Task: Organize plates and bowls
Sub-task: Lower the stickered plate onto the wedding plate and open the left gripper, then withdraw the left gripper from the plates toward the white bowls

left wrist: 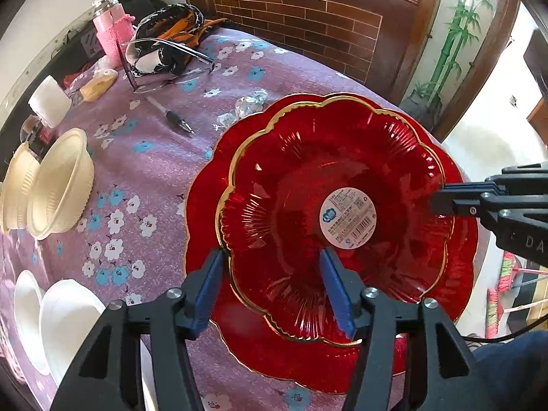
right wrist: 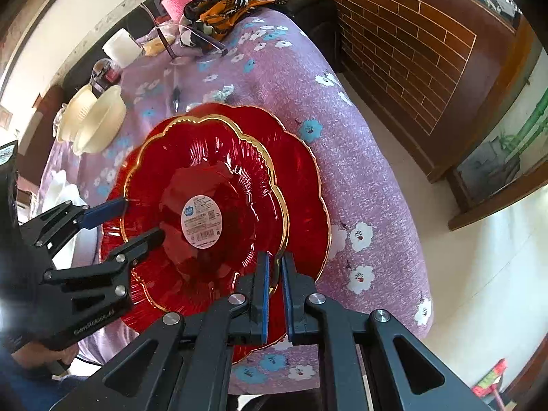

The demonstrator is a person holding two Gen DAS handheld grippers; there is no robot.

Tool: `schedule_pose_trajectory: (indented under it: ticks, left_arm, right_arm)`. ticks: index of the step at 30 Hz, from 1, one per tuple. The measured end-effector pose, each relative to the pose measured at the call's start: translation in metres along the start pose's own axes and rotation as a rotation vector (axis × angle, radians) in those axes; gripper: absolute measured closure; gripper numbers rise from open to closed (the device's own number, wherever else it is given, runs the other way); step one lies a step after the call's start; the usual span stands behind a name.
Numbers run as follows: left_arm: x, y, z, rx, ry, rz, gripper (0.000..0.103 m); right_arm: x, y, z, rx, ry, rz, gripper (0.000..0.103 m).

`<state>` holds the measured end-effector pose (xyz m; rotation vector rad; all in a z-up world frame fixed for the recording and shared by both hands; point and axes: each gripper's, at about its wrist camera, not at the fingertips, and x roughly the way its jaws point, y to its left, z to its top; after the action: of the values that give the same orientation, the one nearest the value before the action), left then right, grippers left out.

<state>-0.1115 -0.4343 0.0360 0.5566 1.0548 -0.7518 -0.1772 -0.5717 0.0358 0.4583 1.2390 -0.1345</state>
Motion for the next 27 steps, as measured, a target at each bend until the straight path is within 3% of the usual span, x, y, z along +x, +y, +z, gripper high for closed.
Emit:
schedule_pose_trajectory:
  ticks: [5, 27]
  left_arm:
    - [-0.007, -0.002, -0.001, -0.001, -0.021, 0.017, 0.03]
    - [-0.022, -0.007, -0.009, -0.104, -0.021, 0.118, 0.023]
  right_arm:
    - [0.001, 0.001, 0.002, -0.027, 0.014, -0.008, 0.094]
    - [0.004, -0.008, 0.008, -0.055, 0.086, 0.11, 0.088]
